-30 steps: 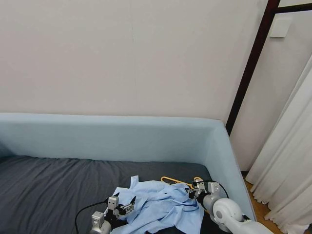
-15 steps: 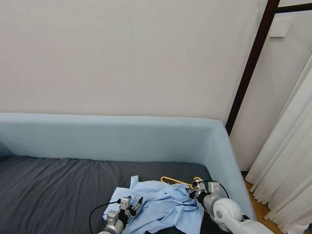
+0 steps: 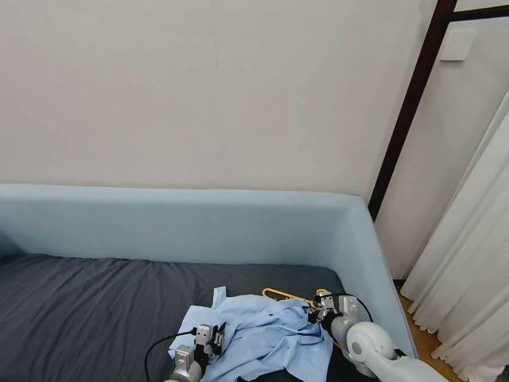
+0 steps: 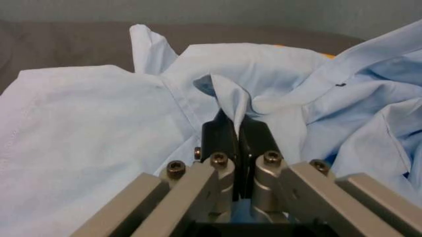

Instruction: Pick up the clothes from the sofa and hang them on the clothes hanger.

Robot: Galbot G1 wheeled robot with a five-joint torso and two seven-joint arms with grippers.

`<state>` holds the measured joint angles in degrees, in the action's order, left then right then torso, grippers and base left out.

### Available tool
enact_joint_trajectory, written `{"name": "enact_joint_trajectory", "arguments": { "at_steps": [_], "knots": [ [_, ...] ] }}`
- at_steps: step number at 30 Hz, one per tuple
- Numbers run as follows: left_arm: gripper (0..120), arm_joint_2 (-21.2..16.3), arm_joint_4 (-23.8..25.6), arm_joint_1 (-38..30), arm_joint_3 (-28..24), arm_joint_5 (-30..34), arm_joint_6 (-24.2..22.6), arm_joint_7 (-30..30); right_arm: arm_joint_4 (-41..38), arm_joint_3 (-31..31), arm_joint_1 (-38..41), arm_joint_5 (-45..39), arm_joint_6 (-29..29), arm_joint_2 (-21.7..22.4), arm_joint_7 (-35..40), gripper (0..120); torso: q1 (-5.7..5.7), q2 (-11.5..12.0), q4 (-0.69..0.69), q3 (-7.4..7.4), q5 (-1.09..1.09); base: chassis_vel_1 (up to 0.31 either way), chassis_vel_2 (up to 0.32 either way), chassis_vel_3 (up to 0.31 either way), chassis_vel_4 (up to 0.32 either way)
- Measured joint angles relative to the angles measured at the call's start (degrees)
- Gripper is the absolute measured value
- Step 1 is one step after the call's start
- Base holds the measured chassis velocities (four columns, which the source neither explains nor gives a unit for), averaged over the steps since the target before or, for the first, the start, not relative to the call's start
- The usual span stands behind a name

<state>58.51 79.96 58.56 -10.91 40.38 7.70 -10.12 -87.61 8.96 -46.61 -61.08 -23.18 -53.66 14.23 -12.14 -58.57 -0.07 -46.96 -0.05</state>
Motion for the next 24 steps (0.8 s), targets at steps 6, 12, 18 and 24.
{"name": "enact_joint_trajectory", "arguments": {
  "at_steps": [6, 12, 18, 24],
  "knots": [
    [0, -1.4, 2.6, 1.1, 1.9, -1.0, 0.3, -0.4, -0.9, -0.6, -0.7, 0.2, 0.1, 0.2, 0.0, 0, 0.0, 0.0, 0.0, 0.0, -0.01, 0.0, 0.0, 0.0, 0.0],
    [0, -5.8, 9.7, 2.4, 5.4, -3.0, 0.9, -2.2, -3.5, -0.9, -0.6, 3.0, 2.0, 1.5, 0.9, 0, 0.0, 0.0, 0.0, 0.0, 0.0, 0.0, 0.0, 0.0, 0.0],
    [0, -11.4, 21.2, 1.1, 9.8, 0.0, -2.3, -5.9, -10.6, -1.1, 3.4, 3.7, 1.9, 4.7, 1.2, 0, 0.0, 0.0, 0.0, 0.0, 0.0, 0.0, 0.0, 0.0, 0.0],
    [0, -17.1, 30.3, -4.9, 12.6, 5.5, -6.8, -9.3, -18.1, 2.9, 14.5, -1.8, 0.5, 9.9, 3.3, 0, 0.0, 0.0, -0.01, 0.0, -0.01, 0.0, 0.0, 0.0, 0.0]
  ]
}}
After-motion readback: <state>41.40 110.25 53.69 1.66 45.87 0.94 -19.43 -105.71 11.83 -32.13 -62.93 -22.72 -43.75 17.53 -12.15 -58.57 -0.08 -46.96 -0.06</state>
